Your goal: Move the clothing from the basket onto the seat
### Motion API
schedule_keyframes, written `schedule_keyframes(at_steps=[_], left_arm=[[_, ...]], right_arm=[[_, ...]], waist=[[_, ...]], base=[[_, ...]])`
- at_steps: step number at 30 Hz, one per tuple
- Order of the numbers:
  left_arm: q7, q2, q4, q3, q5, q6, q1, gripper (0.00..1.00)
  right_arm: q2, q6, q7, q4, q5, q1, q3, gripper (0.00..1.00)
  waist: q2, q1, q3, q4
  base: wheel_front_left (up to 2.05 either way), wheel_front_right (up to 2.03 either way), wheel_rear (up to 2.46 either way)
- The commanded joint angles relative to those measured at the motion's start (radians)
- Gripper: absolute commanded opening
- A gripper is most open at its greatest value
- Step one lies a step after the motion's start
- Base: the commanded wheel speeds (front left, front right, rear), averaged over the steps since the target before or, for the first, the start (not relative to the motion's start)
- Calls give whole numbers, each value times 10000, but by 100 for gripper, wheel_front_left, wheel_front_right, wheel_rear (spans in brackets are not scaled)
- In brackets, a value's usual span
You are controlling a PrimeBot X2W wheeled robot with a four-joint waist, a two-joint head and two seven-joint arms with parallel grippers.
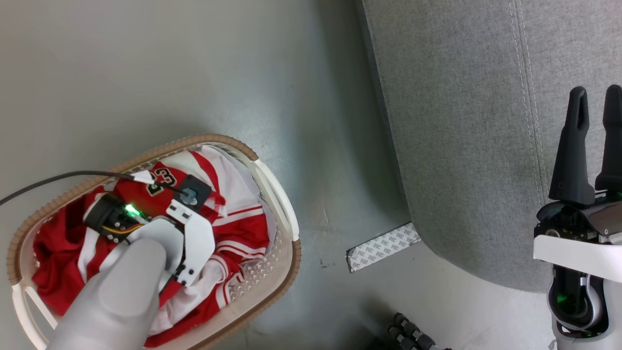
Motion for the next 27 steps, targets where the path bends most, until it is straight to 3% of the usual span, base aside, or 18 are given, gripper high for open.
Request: schedule_keyframes(at_steps=[1,13,27], left_arm=[[-77,44,18,-32,137,-15,-108,0],[-1245,-727,164,108,-777,-24,433,0],[-3278,-2146,-875,-149,-2303,-164,2397,0]], right_arm=[[13,8,-28,9,72,-106,-60,100],[9,8,-28,459,-513,315,-321,100],[-7,8,-28,1151,-1542,1886,-1035,100]], waist=[[0,-1,-1,-8],[0,-1,-1327,625],[0,-1,-5218,2429]], base=[[0,0,0],[0,0,0],[0,0,0]])
